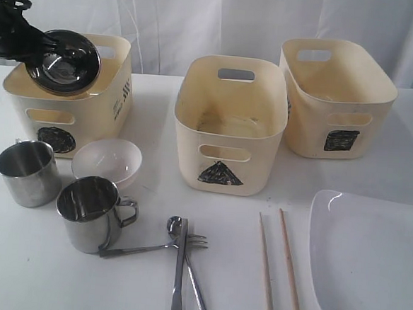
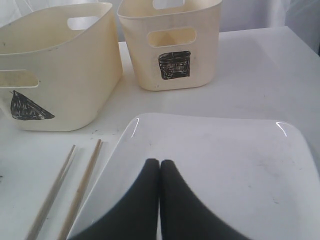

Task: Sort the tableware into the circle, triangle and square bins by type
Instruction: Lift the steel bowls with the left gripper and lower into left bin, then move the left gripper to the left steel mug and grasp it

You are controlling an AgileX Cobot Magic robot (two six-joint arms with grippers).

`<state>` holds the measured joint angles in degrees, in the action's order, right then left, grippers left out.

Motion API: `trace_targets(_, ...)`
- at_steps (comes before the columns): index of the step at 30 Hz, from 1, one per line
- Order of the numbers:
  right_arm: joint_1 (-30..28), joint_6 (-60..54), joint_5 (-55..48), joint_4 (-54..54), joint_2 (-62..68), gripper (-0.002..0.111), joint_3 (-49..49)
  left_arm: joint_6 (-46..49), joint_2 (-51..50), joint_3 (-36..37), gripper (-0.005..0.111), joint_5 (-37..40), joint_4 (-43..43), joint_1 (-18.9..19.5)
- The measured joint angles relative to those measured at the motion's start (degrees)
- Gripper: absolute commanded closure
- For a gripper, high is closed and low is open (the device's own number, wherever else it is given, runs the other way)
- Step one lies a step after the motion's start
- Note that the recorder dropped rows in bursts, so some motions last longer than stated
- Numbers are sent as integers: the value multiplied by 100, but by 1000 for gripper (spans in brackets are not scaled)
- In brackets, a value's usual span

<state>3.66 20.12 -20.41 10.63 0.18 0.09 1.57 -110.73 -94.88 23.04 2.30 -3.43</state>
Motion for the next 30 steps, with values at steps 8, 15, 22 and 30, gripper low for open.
trace_targets(8,0,0,0,0,0,108,0,4,0,0,61,50,180,0)
trace_targets(15,0,0,0,0,0,108,0,14,411,0,57,498,388,0)
trace_targets(22,0,0,0,0,0,108,0,59,1611,-10,57,2058,-230,0)
trace_targets(30,0,0,0,0,0,108,0,-81,2695,903,57,2317,-386,0)
